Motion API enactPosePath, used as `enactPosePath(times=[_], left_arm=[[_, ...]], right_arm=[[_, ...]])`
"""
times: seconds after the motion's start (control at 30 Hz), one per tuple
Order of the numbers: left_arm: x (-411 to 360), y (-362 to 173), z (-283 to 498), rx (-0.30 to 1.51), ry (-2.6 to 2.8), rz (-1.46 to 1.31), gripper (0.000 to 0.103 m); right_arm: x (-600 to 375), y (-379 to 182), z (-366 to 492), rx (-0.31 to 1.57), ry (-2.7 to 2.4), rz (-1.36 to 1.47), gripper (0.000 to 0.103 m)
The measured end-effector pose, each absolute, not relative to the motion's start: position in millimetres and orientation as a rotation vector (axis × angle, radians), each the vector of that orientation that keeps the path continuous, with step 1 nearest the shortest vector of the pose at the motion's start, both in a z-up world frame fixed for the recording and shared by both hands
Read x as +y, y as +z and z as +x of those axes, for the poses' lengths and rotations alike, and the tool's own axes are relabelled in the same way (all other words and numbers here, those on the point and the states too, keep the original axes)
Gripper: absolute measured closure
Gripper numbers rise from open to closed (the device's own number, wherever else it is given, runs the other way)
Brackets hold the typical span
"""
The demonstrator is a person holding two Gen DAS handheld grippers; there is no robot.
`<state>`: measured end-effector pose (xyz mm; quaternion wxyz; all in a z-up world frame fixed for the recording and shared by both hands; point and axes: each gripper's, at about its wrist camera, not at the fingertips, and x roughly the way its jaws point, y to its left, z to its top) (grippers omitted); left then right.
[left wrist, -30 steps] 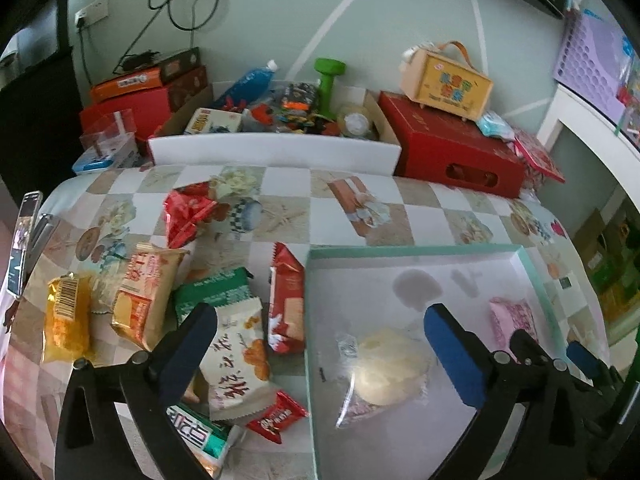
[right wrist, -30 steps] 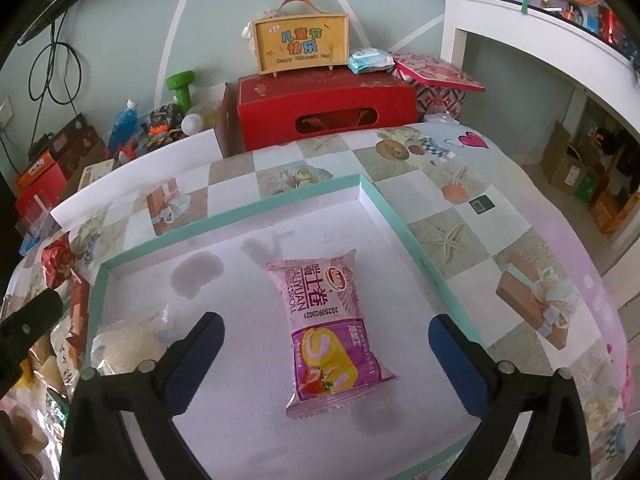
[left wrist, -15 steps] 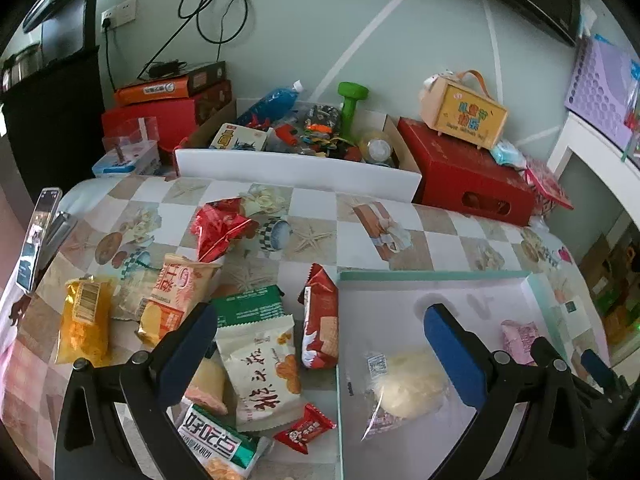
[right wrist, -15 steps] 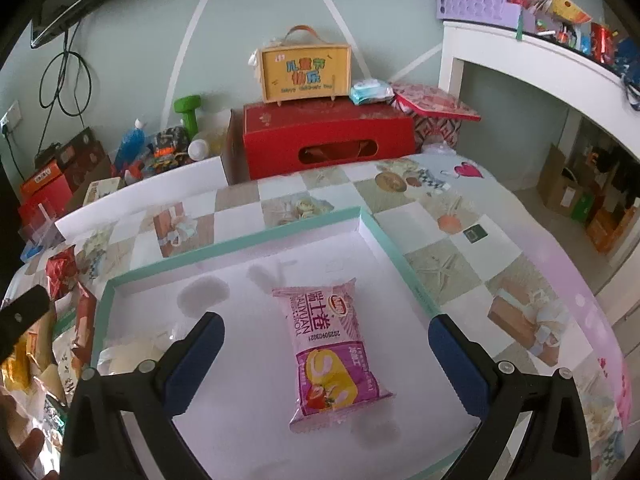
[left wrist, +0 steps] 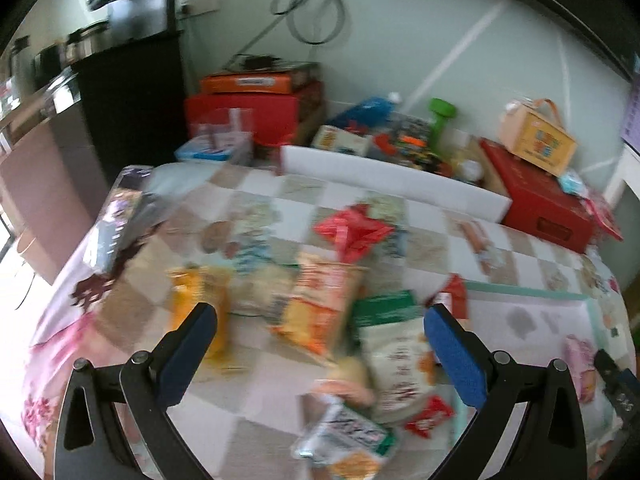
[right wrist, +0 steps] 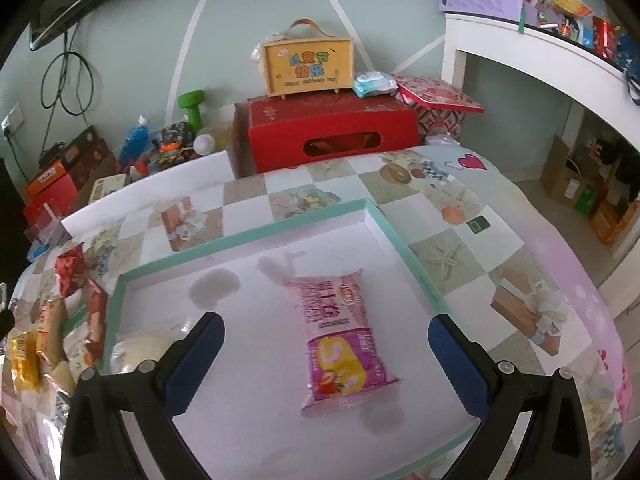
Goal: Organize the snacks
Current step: 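Open both grippers and move them back over the snack pile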
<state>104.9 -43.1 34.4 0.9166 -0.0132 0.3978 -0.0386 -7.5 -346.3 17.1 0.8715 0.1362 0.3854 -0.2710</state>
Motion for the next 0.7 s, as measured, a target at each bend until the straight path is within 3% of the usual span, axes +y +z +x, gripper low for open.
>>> enactPosePath(times=[0.33, 0.7], left_arm=[[18, 30, 96, 0.829, 0.029, -0.137, 0.000], [23, 14, 83, 0.903, 0.019, -0.141, 0.000]], right_arm=[[-296, 32, 6, 0.768, -0.406, 0.259, 0.000], [-231, 24, 14, 0.807, -0.250, 0.199, 0.000]])
